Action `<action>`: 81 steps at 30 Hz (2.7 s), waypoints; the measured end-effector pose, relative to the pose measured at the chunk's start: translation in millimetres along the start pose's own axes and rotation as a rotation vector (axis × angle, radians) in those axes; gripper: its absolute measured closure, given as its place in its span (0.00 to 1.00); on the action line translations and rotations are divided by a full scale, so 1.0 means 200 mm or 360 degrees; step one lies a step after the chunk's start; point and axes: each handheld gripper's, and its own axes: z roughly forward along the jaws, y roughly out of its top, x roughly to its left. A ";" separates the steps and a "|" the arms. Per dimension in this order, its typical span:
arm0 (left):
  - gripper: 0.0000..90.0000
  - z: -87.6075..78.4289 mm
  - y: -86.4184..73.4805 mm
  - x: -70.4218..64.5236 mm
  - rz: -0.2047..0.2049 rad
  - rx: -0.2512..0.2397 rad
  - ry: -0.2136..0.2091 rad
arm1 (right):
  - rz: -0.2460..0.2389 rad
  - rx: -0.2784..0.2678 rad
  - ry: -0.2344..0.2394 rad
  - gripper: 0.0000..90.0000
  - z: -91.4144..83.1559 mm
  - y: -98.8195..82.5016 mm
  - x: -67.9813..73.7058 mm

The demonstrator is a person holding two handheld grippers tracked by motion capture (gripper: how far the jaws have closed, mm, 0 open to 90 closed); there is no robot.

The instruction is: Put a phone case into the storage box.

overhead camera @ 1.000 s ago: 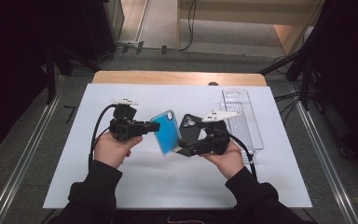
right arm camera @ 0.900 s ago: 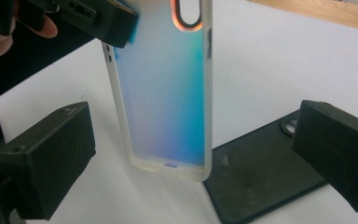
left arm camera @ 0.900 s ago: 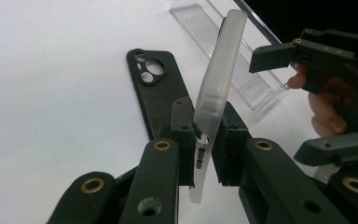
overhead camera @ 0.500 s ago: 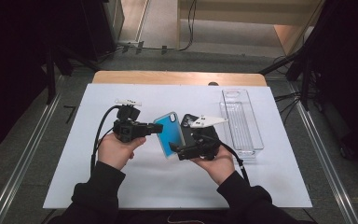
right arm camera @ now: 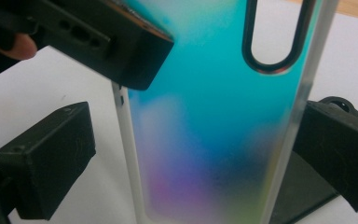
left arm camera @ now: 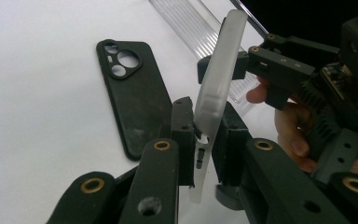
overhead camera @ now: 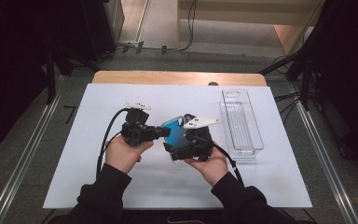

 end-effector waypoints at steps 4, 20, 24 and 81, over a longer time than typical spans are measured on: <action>0.90 0.01 0.00 -0.01 -0.0004 0.0007 0.0002 | -0.0014 0.0004 -0.0037 0.00 0.02 0.00 0.00; 0.67 -0.02 0.00 -0.04 0.0037 -0.0070 -0.0063 | -0.0030 -0.0036 -0.0101 0.19 0.00 0.00 -0.01; 0.57 -0.04 0.00 -0.03 0.0040 -0.0060 -0.0072 | 0.0007 -0.0029 -0.0099 0.19 0.00 0.00 -0.06; 0.38 -0.07 -0.48 0.27 0.0258 0.0102 -0.0119 | 0.0068 -0.0069 0.0035 0.19 -0.23 0.06 -0.33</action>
